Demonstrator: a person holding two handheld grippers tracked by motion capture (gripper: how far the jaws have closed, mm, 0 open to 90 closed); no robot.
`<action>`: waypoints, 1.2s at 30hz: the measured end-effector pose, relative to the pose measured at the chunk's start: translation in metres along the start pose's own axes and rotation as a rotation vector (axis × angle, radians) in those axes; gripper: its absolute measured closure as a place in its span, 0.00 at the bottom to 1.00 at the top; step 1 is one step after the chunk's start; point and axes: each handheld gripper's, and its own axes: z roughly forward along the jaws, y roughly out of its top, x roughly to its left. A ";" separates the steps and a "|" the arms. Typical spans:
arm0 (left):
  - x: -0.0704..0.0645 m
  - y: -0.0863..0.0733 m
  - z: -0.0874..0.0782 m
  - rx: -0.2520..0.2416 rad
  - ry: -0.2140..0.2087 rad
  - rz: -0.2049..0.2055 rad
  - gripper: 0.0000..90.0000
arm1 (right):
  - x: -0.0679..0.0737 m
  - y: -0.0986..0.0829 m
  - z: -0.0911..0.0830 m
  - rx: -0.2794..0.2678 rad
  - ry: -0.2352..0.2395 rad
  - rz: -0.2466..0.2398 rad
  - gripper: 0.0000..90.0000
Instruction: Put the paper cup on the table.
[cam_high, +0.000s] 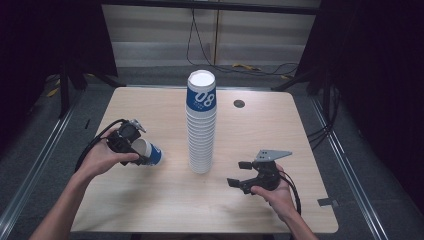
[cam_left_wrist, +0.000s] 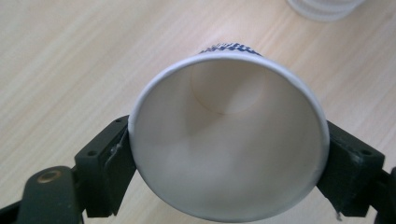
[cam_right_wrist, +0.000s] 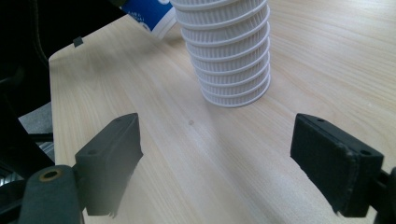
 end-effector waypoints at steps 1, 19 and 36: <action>0.000 0.000 0.002 0.018 -0.004 0.004 0.18 | 0.000 0.000 0.000 0.000 -0.001 0.001 0.18; 0.002 0.014 0.018 0.039 0.048 0.000 0.14 | -0.001 -0.001 0.001 0.001 -0.013 0.004 0.17; 0.014 0.002 0.031 -0.030 0.027 -0.040 0.20 | -0.002 -0.001 0.001 -0.001 -0.012 0.006 0.17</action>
